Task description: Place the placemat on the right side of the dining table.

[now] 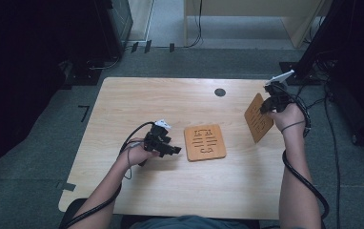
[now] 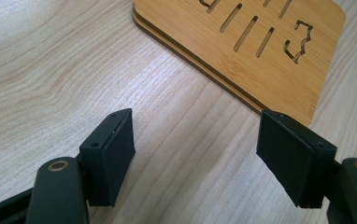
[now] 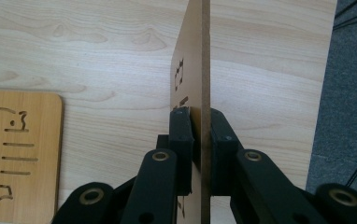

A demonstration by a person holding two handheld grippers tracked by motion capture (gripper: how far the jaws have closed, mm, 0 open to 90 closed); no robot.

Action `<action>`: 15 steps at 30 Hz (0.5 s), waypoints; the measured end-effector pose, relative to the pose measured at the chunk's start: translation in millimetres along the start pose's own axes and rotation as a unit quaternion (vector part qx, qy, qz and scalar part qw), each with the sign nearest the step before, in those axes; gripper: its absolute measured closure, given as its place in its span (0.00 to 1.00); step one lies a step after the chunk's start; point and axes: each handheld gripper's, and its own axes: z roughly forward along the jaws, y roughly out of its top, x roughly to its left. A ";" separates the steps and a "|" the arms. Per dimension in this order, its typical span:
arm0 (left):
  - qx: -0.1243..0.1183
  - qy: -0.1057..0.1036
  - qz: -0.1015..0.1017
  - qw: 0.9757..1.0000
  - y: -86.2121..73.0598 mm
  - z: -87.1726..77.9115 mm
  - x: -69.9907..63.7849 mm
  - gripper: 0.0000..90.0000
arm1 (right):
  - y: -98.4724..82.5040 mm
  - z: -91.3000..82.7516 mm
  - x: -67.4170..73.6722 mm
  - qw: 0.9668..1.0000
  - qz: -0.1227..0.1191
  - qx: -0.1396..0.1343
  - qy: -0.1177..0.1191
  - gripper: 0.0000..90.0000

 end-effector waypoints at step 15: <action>0.000 0.003 0.000 1.000 0.1 0.0 0.1 0.29 | -3.9 4.9 -16.1 1.000 0.018 -0.007 -0.010 0.85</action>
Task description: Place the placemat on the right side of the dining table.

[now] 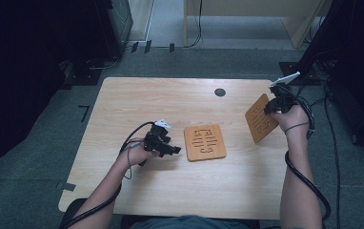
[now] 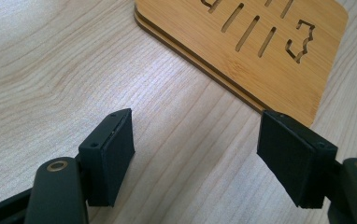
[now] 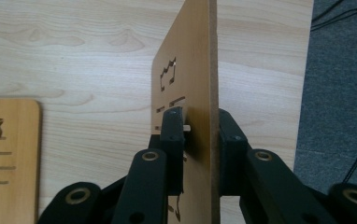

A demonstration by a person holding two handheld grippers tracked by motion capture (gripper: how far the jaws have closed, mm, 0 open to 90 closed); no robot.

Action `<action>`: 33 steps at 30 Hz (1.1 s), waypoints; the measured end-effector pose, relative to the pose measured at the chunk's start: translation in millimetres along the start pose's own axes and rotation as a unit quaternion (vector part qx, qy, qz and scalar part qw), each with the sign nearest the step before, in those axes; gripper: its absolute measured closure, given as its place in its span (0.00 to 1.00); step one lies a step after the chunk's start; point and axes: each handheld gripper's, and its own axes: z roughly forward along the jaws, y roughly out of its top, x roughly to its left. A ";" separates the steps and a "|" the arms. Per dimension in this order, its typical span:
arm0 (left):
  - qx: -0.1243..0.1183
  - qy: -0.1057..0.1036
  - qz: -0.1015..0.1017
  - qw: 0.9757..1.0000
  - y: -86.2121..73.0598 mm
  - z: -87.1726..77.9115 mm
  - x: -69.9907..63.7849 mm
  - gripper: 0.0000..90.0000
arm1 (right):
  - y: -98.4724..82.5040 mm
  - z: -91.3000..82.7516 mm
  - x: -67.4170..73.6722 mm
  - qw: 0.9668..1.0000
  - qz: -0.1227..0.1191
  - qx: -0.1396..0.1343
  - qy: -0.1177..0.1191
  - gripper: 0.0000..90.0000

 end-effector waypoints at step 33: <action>-0.001 0.002 0.001 1.000 0.0 0.2 0.3 0.29 | -7.3 19.9 -26.4 0.998 0.053 0.011 0.015 0.71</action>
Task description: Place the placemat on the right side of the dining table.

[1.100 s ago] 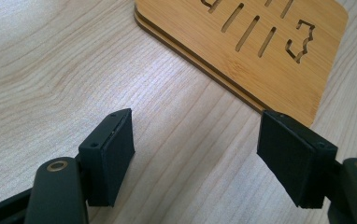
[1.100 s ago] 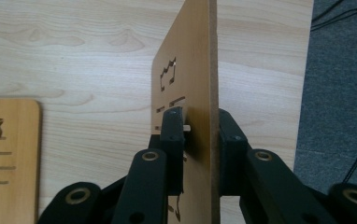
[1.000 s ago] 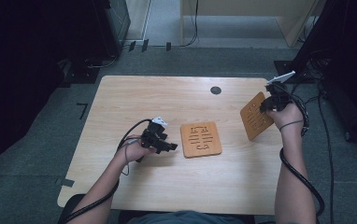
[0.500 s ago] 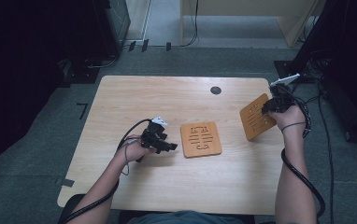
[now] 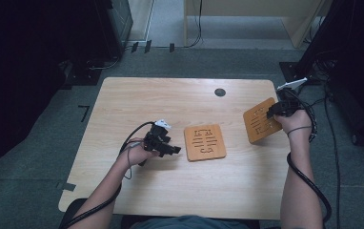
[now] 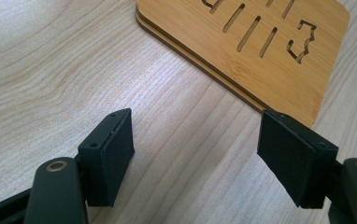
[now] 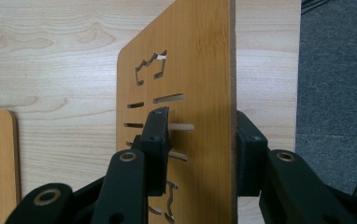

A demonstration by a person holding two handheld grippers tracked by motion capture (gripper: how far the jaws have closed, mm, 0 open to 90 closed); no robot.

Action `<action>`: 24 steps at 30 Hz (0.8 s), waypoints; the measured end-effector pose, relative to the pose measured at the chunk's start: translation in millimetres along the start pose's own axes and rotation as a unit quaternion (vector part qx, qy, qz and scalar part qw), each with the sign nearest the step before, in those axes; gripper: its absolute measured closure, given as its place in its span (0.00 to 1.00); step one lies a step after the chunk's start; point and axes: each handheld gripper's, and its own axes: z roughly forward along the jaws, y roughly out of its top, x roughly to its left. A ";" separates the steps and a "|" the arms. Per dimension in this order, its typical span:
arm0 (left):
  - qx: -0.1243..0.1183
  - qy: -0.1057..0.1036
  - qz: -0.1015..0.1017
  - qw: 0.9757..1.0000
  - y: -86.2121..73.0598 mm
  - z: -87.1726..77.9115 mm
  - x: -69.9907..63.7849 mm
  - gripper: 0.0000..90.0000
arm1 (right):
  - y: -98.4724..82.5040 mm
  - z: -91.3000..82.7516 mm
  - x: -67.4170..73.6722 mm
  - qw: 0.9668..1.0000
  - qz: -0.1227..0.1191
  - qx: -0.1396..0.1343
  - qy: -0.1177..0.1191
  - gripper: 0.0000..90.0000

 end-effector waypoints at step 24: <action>-0.001 -0.002 0.001 1.000 -0.2 0.2 0.0 0.29 | -4.1 24.4 -13.3 0.999 0.029 0.015 0.035 0.59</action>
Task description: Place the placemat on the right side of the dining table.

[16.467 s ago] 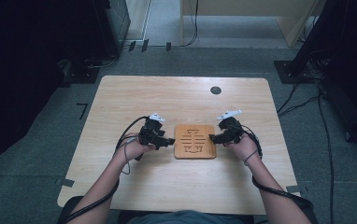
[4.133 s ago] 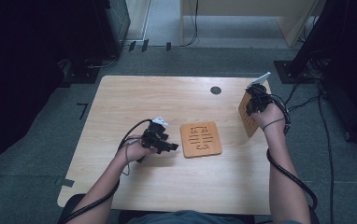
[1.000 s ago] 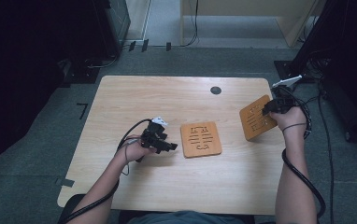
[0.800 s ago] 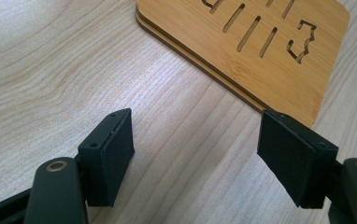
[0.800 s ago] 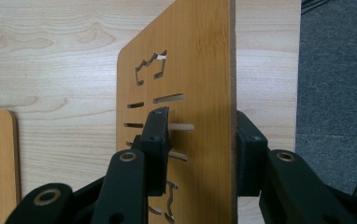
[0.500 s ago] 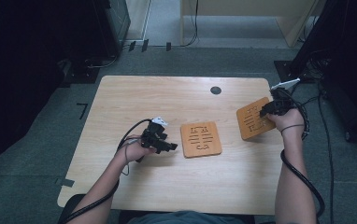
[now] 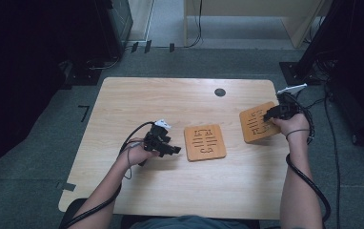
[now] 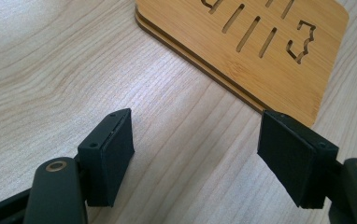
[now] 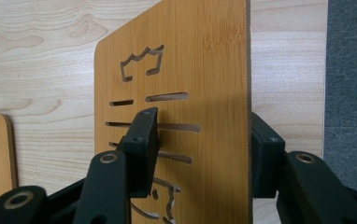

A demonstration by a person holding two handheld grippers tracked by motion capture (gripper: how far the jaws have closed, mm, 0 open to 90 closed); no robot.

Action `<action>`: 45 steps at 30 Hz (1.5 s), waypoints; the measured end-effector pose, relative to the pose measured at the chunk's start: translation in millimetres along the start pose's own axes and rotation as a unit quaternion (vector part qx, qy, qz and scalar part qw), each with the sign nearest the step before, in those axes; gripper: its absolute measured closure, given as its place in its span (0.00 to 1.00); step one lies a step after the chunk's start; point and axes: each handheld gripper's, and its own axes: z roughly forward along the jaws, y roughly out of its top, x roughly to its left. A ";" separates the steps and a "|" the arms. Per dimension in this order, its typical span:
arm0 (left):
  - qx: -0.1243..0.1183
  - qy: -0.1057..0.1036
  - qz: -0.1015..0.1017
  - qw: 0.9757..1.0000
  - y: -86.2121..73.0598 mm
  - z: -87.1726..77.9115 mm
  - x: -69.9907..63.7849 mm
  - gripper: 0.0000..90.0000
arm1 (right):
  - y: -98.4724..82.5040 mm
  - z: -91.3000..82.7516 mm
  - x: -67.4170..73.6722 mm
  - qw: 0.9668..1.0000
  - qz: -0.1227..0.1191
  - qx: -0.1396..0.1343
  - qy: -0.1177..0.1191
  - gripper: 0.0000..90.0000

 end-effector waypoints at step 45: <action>-0.001 0.000 0.003 1.000 0.0 0.4 0.1 0.28 | -2.5 27.3 2.0 1.000 -0.012 -0.002 0.018 0.42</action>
